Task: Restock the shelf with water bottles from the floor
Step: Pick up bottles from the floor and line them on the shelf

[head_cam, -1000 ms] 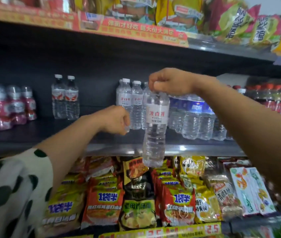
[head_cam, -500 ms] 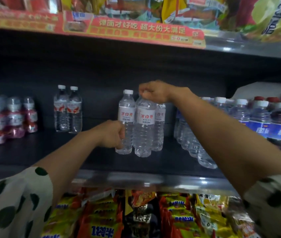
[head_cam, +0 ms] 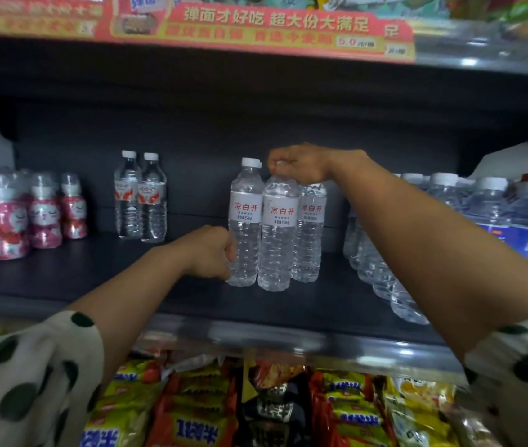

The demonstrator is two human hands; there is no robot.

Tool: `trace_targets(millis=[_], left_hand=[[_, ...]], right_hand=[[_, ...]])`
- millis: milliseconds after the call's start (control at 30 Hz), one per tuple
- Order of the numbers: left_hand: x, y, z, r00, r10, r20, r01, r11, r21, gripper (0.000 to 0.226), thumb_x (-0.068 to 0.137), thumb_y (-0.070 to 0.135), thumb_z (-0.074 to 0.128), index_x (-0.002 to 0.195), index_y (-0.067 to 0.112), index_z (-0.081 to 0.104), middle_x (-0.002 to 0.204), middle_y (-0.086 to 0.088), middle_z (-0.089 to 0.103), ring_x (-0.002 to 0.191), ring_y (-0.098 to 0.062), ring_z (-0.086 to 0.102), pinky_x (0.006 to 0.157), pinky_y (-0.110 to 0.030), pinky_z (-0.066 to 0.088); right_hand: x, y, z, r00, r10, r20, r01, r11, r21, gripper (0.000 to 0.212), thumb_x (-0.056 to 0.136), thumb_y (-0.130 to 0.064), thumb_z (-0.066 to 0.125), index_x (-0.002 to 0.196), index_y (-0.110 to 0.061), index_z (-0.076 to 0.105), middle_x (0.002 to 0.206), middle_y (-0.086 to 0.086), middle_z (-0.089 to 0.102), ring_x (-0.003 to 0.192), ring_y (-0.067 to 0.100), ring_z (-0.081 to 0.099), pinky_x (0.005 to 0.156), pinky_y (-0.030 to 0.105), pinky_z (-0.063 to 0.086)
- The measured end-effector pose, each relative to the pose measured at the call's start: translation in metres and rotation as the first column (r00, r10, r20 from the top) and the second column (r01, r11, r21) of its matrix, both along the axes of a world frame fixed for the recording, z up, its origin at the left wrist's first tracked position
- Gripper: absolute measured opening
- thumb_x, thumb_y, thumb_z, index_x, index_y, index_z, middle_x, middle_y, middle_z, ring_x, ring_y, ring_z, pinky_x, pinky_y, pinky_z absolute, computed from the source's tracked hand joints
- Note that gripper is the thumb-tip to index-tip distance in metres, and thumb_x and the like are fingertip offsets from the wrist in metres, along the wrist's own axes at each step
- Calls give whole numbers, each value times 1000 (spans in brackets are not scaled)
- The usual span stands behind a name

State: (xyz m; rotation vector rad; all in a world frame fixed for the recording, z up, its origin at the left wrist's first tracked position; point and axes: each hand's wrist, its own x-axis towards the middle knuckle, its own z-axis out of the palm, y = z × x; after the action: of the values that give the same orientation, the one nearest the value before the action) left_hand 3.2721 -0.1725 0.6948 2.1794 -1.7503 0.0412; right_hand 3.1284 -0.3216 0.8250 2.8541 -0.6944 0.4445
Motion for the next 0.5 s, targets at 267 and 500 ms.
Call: trace_targets(millis=[267, 500], left_hand=[[-4, 8, -2, 1000, -19, -23, 19, 1000, 3, 23, 74, 11, 73, 92, 19, 61, 94, 0, 65, 92, -20, 64, 83, -28, 51], [-15, 48, -2, 996, -77, -34, 77, 997, -19, 24, 75, 10, 73, 95, 14, 61, 95, -3, 64, 93, -21, 63, 88, -37, 53]], right_hand=[[-9, 15, -3, 983, -137, 123, 128, 989, 77, 58, 91, -48, 51, 139, -21, 31, 136, 9, 50, 117, 28, 52, 96, 37, 41], [-37, 87, -26, 950, -219, 222, 232, 972, -35, 61, 94, -37, 52, 142, -10, 24, 129, 21, 50, 112, 35, 53, 80, 32, 37]])
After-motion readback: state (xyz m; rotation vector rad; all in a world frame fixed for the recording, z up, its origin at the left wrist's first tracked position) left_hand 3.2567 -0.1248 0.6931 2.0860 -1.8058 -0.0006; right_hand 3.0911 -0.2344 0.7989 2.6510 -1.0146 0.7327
